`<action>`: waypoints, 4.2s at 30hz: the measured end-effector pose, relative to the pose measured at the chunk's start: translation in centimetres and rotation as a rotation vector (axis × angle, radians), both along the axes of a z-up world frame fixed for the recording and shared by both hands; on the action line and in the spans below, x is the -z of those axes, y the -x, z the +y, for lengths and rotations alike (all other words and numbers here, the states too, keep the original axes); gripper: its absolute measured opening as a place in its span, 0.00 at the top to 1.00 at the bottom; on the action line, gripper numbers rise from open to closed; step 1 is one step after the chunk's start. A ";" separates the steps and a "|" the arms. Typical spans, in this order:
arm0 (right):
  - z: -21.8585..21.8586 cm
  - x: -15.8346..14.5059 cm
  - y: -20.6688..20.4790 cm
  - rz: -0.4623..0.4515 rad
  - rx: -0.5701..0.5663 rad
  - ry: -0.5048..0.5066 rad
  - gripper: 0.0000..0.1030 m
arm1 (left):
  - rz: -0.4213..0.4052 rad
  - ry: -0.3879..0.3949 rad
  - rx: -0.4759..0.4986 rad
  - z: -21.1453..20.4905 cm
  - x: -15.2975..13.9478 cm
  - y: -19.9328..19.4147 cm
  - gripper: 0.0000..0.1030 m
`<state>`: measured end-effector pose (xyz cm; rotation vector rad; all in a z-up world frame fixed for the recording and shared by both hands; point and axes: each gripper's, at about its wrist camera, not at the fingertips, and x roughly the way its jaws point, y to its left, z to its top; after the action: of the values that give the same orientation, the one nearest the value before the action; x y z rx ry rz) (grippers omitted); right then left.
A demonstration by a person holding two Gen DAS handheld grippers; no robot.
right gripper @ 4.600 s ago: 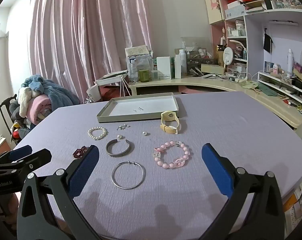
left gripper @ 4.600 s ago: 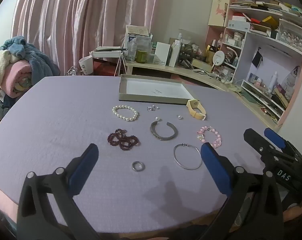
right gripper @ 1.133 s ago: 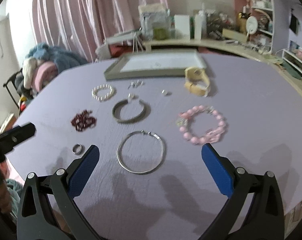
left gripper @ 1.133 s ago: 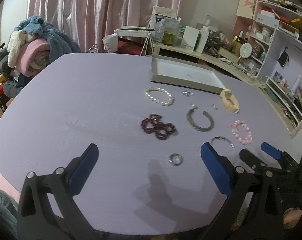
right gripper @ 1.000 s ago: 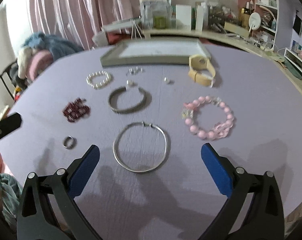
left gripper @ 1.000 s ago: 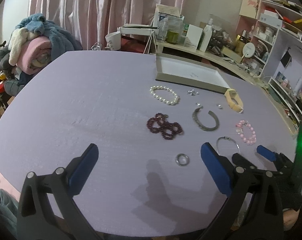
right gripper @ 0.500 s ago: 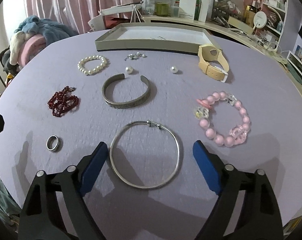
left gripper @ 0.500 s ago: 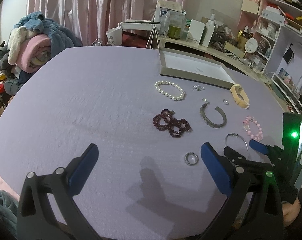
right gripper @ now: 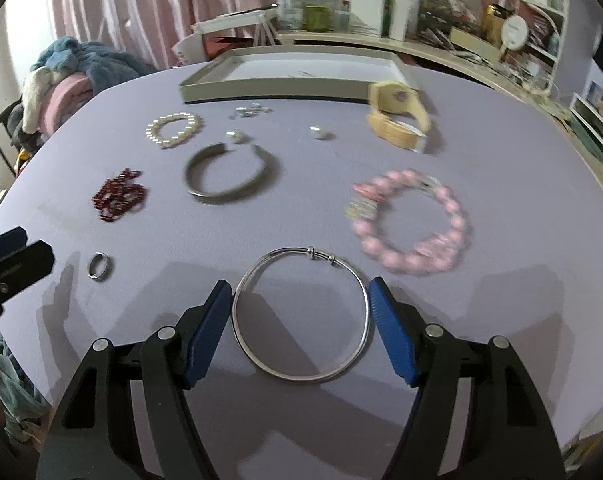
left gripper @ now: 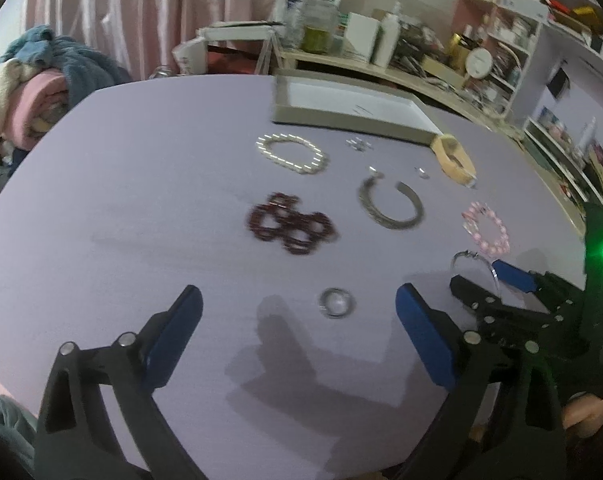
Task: Organize jewelry
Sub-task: 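Reach the right tool to the silver hoop while the left tool reaches the silver ring, then carry the hoop and ring into the white tray and open both tools, then grasp the pink bead bracelet with the right tool while the left tool reaches the dark red bracelet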
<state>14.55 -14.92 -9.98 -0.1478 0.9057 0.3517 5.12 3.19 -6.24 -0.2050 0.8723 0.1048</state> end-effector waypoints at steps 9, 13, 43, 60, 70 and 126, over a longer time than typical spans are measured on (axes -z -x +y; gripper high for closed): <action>-3.7 0.0 -0.5 0.013 0.064 0.002 0.31 | 0.068 -0.014 0.024 -2.8 2.7 -2.3 0.34; -4.3 0.0 -0.6 0.010 0.069 0.002 0.31 | 0.063 -0.046 0.008 -3.2 2.8 -2.5 0.44; -2.8 -8.4 -9.2 -0.120 0.040 -0.142 0.31 | -0.065 -0.024 0.048 0.1 -7.3 -11.4 0.79; 3.2 -6.3 -29.1 0.059 0.100 -0.130 0.30 | 0.037 0.034 0.055 4.6 -6.3 -32.4 0.79; 4.6 -2.0 -34.7 0.145 0.107 -0.058 0.30 | 0.128 0.017 0.055 5.9 -1.3 -37.7 0.79; -7.2 0.5 -9.4 0.032 0.253 -0.021 0.47 | -0.029 -0.129 -0.161 5.6 -0.6 -4.9 0.19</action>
<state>23.97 -22.11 -10.46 -0.0080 0.9400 0.1287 9.98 8.82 -5.66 -0.1552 0.8159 0.3071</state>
